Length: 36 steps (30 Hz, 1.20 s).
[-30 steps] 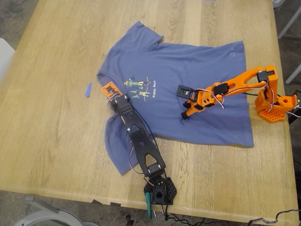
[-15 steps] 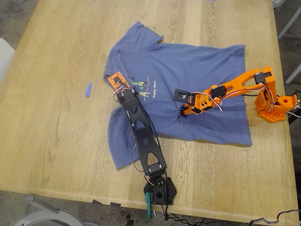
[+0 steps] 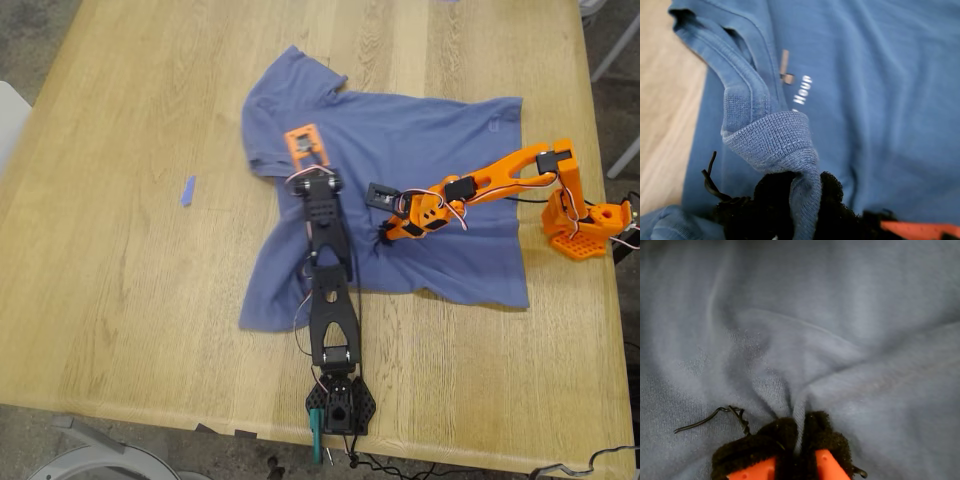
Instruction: Fold a T-shirt
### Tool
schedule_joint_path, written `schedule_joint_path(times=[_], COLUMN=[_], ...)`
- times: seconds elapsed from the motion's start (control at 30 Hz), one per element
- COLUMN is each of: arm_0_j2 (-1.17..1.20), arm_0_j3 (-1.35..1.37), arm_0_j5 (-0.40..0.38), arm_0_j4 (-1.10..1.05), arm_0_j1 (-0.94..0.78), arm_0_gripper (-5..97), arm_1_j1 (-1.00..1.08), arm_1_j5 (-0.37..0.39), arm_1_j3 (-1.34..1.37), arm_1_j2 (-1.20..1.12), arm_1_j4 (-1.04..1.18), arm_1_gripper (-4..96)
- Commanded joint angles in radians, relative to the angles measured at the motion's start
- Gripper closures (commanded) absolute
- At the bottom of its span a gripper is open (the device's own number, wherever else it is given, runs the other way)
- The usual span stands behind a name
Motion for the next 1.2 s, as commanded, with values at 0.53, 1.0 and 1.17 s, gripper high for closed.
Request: schedule_joint_path(times=[0.53, 1.0, 1.17], arm_0_j2=[0.196, 0.199, 0.172], arm_0_j3=[-0.04, -0.04, -0.04], arm_0_j5=[-0.017, -0.021, -0.025], arm_0_j4=[0.017, 0.012, -0.018], arm_0_j1=[0.258, 0.448, 0.512], arm_0_gripper=[92, 92, 92], arm_1_j1=[0.175, 0.288, 0.336], arm_1_j5=[-0.012, -0.02, -0.023], arm_1_j3=[0.264, 0.291, 0.285], arm_1_j2=[0.359, 0.43, 0.431], arm_1_j4=[0.048, 0.101, 0.095], arm_1_gripper=[91.4, 91.4, 91.4])
